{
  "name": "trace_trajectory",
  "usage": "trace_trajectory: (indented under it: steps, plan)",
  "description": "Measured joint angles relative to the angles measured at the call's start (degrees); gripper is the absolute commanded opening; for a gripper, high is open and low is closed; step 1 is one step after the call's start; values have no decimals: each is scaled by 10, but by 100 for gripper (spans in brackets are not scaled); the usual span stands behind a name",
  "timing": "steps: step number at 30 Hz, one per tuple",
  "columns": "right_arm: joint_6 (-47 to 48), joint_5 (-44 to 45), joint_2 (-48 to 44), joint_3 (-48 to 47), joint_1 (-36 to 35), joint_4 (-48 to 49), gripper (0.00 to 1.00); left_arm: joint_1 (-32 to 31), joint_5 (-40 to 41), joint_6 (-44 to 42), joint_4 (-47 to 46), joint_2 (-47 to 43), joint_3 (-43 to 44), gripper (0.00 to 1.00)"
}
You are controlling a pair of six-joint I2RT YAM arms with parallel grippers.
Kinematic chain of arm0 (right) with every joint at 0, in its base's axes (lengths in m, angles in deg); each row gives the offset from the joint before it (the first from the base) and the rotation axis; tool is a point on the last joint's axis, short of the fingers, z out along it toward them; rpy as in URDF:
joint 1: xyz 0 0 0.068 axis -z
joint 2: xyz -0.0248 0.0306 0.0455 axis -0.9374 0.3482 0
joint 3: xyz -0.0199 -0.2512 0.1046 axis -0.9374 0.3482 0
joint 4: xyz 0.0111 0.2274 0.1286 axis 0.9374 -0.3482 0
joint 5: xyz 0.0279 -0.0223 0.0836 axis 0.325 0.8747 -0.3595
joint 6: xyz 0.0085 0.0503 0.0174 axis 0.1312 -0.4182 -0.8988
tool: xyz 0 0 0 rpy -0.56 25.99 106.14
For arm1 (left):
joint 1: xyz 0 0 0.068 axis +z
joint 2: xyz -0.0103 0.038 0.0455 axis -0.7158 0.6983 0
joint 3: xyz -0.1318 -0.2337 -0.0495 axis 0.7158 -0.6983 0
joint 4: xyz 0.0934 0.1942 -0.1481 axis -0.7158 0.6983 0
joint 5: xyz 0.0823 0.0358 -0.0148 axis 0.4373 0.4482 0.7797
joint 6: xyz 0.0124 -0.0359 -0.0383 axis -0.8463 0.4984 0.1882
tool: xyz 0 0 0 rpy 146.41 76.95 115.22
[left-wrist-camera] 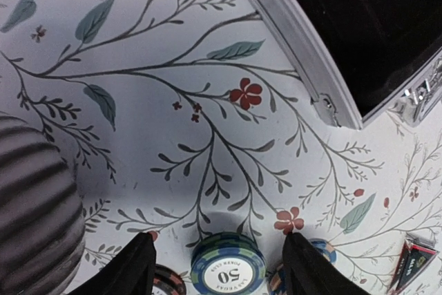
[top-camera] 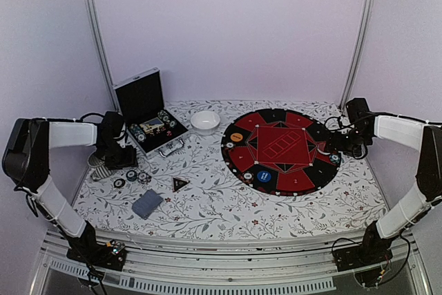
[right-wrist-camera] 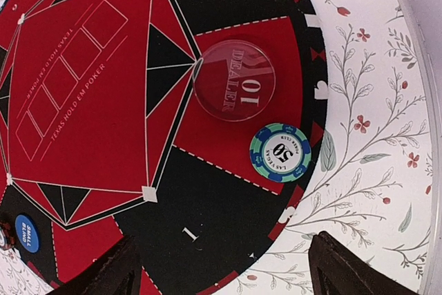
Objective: Distribute texas hold em gaming equipment
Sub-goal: Pick up the pile of poker chips from the pile of poker chips.
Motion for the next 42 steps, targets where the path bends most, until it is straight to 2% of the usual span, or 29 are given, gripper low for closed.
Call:
trace_trajectory:
  steps: [14,37,39,42]
  plan:
    - [9,-2,-11,17,0,1,86,-1,-23,0,2,29,-5,64]
    - [13,-17,-30,18,0,1,87,-17,-10,-1,5,33,-21,66]
    - [13,-17,-30,18,0,1,87,-18,-9,-1,4,33,-21,65]
    - [14,-18,-30,18,0,1,87,-18,-5,-3,4,33,-22,53]
